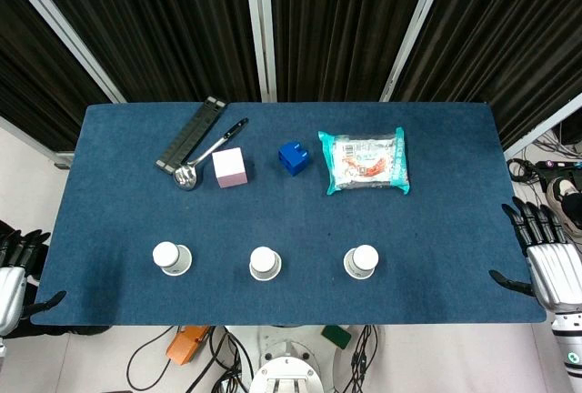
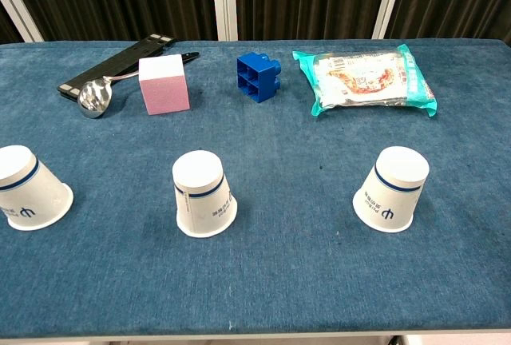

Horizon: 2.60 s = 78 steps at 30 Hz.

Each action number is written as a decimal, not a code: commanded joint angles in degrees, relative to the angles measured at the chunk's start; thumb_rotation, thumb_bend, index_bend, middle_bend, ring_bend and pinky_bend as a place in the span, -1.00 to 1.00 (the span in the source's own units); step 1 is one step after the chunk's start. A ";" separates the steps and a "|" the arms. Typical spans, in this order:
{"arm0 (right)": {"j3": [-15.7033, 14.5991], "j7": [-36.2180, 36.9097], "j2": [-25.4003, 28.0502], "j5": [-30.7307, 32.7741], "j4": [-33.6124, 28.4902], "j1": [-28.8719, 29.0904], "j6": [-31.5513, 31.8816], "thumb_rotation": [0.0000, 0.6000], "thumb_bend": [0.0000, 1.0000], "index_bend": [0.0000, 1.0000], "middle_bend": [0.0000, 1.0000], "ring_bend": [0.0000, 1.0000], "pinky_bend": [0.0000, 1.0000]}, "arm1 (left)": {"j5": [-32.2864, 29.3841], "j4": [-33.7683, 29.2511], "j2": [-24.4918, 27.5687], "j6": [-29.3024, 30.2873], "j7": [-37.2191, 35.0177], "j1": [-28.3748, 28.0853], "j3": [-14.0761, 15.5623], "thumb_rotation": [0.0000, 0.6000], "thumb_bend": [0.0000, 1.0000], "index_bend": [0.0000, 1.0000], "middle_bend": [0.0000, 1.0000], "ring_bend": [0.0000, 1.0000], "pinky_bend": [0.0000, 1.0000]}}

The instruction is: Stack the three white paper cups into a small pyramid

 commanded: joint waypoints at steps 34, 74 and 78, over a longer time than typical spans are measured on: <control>0.71 -1.26 0.50 3.35 -0.18 0.78 -0.98 1.00 -0.77 -1.00 -1.00 -1.00 -1.00 | -2.34 -3.73 -7.41 -28.36 8.14 -19.21 -3.59 1.00 -0.54 -0.51 -0.80 -0.92 -1.00; 0.09 0.59 0.00 4.09 1.21 -0.34 -0.27 1.00 -0.77 -1.00 -1.00 -1.00 -1.00 | -3.33 -9.00 -12.60 -33.31 16.67 -27.54 -4.98 1.00 -0.32 -0.14 -0.76 -0.90 -1.00; 0.11 1.33 0.04 4.07 1.57 -0.48 -0.04 1.00 -0.77 -1.00 -1.00 -1.00 -1.00 | -4.27 -9.38 -13.87 -33.64 18.37 -28.54 -5.49 1.00 -0.33 -0.14 -0.76 -0.90 -1.00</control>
